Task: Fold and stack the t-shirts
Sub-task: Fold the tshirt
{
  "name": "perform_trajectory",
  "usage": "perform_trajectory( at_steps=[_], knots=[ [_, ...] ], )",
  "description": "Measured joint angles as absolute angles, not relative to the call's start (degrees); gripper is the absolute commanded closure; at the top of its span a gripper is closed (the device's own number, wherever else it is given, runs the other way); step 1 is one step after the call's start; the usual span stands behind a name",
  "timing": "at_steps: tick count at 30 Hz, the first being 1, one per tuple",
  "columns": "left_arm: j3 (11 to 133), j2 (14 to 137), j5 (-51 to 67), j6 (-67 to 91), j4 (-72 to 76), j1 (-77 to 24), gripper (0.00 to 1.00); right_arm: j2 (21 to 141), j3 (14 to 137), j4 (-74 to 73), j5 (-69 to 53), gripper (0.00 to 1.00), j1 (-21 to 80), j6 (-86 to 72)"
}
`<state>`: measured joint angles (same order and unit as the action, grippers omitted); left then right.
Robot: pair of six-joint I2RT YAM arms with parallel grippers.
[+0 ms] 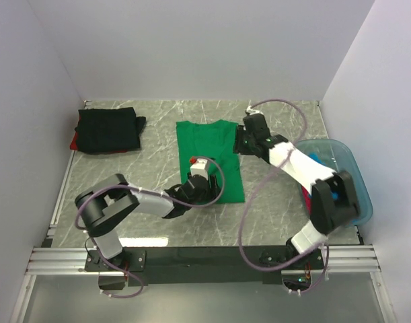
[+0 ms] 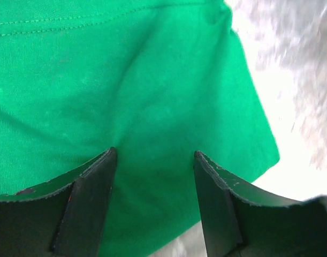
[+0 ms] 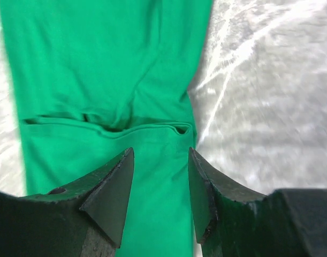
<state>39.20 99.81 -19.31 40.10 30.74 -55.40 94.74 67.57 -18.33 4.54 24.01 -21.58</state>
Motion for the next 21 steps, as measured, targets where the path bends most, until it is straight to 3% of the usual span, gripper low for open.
perform_trajectory(
  at_steps=[14, 21],
  knots=[
    [38.79, 72.49, -27.24, 39.62, 8.84, -60.38, 0.3, 65.65, 50.85, -20.95, 3.6, 0.47, 30.68, -23.14],
    [32.53, 61.89, -24.29, 40.71, 6.83, -53.19, 0.29, 59.4, 46.72, -23.16, 4.67, 0.47, 37.87, -25.87]
  ],
)
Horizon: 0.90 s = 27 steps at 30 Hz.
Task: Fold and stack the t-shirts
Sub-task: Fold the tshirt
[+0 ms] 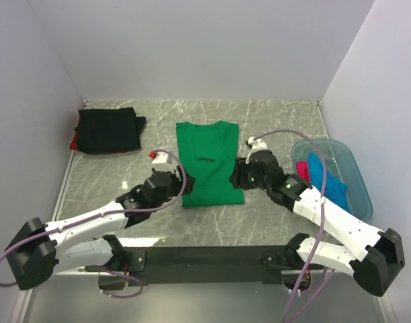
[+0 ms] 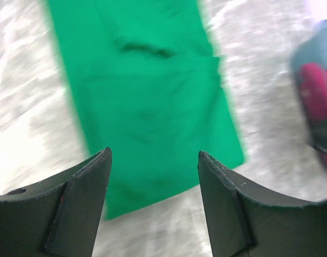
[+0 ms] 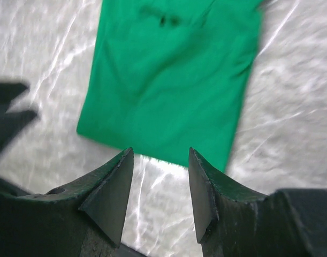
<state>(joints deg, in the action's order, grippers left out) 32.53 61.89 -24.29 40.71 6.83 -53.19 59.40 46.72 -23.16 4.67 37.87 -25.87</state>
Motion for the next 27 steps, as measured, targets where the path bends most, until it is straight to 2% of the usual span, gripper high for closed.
perform_trajectory(
  at_steps=[4, 12, 18, 27],
  knots=[
    [26.46, 58.22, -18.17, 42.94, 4.86, -46.72, 0.28, 58.78, 42.13, -22.59, 3.92, 0.47, 40.49, -27.68],
    [20.45, 54.76, -5.04, 45.8, 5.63, -42.68, 0.25, 59.66, 34.46, -21.32, 2.31, 0.45, 40.62, -30.59],
    [18.5, 61.73, -0.19, 47.51, 7.51, -41.52, 0.25, 60.8, 32.8, -19.09, 2.55, 0.4, 40.62, -31.57],
    [18.55, 67.05, 1.37, 47.83, 10.92, -40.91, 0.26, 64.77, 31.42, -15.16, 1.87, 0.39, 37.47, -31.7]
  ],
)
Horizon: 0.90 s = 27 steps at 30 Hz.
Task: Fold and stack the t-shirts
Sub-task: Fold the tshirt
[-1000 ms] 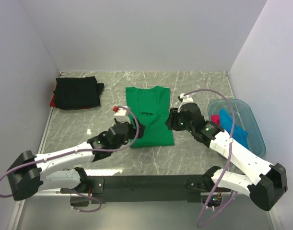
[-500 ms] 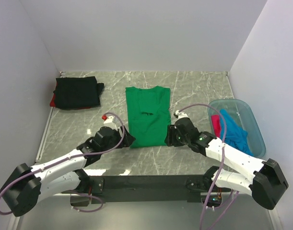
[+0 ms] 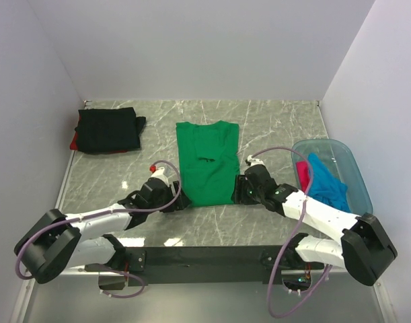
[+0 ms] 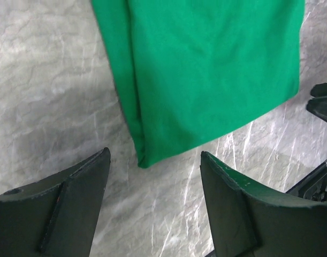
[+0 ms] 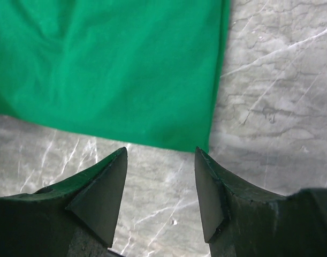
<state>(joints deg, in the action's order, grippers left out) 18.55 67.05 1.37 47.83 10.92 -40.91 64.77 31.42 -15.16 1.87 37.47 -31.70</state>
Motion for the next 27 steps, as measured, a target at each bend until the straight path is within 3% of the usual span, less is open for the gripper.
perform_trajectory(
  at_steps=[11, 23, 27],
  knots=[
    [19.86, 72.12, 2.55, 48.36, 15.75, -40.69, 0.31, 68.73, 28.58, -11.75, 0.73, 0.39, 35.33, -31.92],
    [19.84, 72.93, 2.59, 49.52, 15.18, -40.66, 0.47, 71.57, 28.56, -9.37, 0.32, 0.41, 35.2, -32.84],
    [19.73, 73.89, 2.57, 50.13, 16.16, -40.66, 0.58, 72.07, 28.62, -8.8, 0.12, 0.47, 35.2, -33.15]
  ],
)
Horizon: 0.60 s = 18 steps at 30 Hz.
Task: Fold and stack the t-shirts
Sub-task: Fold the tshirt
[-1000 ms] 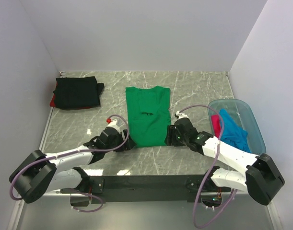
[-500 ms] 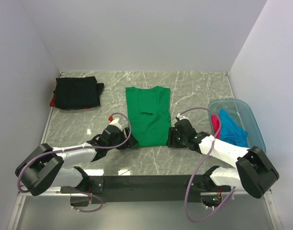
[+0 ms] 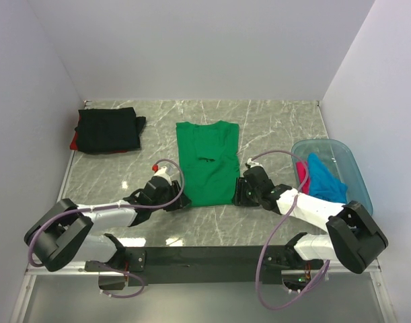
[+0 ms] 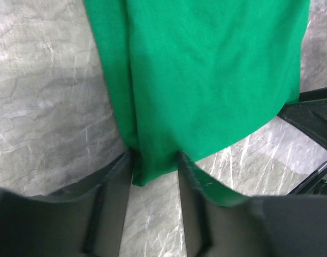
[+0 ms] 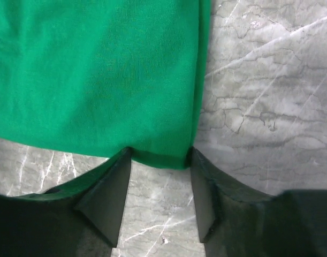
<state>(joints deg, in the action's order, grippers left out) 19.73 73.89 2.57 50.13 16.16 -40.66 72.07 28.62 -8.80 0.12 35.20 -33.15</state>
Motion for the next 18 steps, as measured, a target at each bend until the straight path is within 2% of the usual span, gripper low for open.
perform_trajectory(
  at_steps=[2, 3, 4, 5, 6, 7, 8, 18],
  knots=[
    [19.53, 74.24, 2.55, 50.37, 16.56, -40.66, 0.64, 72.25, 28.62, -8.6, -0.3, 0.58, 35.2, -33.3],
    [19.46, 74.46, 2.5, 50.39, 16.67, -40.66, 0.73, 72.38, 28.58, -8.64, -0.56, 0.62, 35.2, -33.45],
    [19.4, 74.67, 2.5, 50.24, 16.67, -40.66, 0.79, 72.49, 28.53, -8.67, -0.84, 0.72, 35.2, -33.52],
    [19.22, 74.94, 2.37, 50.46, 16.84, -40.64, 0.97, 72.55, 28.53, -8.73, -1.19, 0.78, 35.2, -33.52],
    [19.14, 75.09, 2.31, 50.72, 16.84, -40.62, 0.99, 72.58, 28.53, -8.82, -1.54, 0.85, 35.2, -33.61],
    [19.09, 75.22, 2.26, 50.48, 16.93, -40.58, 1.0, 72.55, 28.53, -8.88, -1.83, 0.95, 35.2, -33.69],
    [19.09, 75.22, 2.33, 50.41, 17.06, -40.6, 0.99, 72.53, 28.53, -8.95, -2.07, 1.0, 35.2, -33.58],
    [18.79, 68.77, 3.7, 49.6, 10.83, -40.6, 0.99, 63.75, 28.62, -16.43, -3.38, 1.0, 36.69, -33.58]
  ],
)
